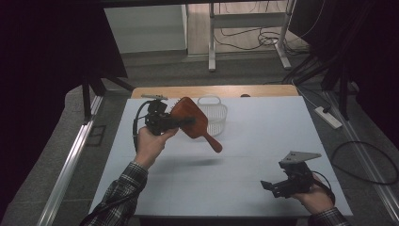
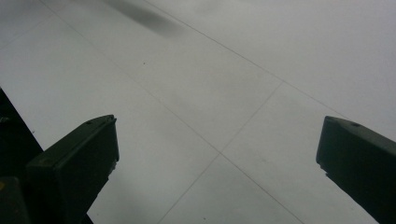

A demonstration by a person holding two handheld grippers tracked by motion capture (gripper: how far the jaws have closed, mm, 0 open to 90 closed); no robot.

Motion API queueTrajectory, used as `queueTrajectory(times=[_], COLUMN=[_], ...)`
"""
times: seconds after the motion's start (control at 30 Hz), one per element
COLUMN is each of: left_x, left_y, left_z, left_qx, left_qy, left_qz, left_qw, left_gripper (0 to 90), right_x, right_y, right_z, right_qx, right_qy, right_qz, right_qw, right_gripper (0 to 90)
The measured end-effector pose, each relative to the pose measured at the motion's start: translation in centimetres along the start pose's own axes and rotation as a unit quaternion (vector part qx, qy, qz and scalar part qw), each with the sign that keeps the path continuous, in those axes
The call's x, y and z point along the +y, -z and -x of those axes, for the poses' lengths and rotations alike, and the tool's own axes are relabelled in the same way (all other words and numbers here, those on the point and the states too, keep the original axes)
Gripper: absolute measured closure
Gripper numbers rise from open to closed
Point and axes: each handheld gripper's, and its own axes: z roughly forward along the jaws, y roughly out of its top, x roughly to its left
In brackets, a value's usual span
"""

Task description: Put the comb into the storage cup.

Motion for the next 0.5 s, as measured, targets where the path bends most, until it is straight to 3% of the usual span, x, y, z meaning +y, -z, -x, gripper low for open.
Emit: queueTrajectory(times=[0.5], left_x=[1.9], left_y=[0.6], left_z=[-0.4], left_qx=[0.008], left_qy=[0.003], left_qz=[0.011], left_qw=[0.9999], left_gripper=[51.1], right_x=[-1.3], right_y=[1.7], right_z=[0.6], right_qx=[-0.021], right_qy=[-0.025], right_qz=[0.003], right_qw=[0.9995], right_gripper=[0.0])
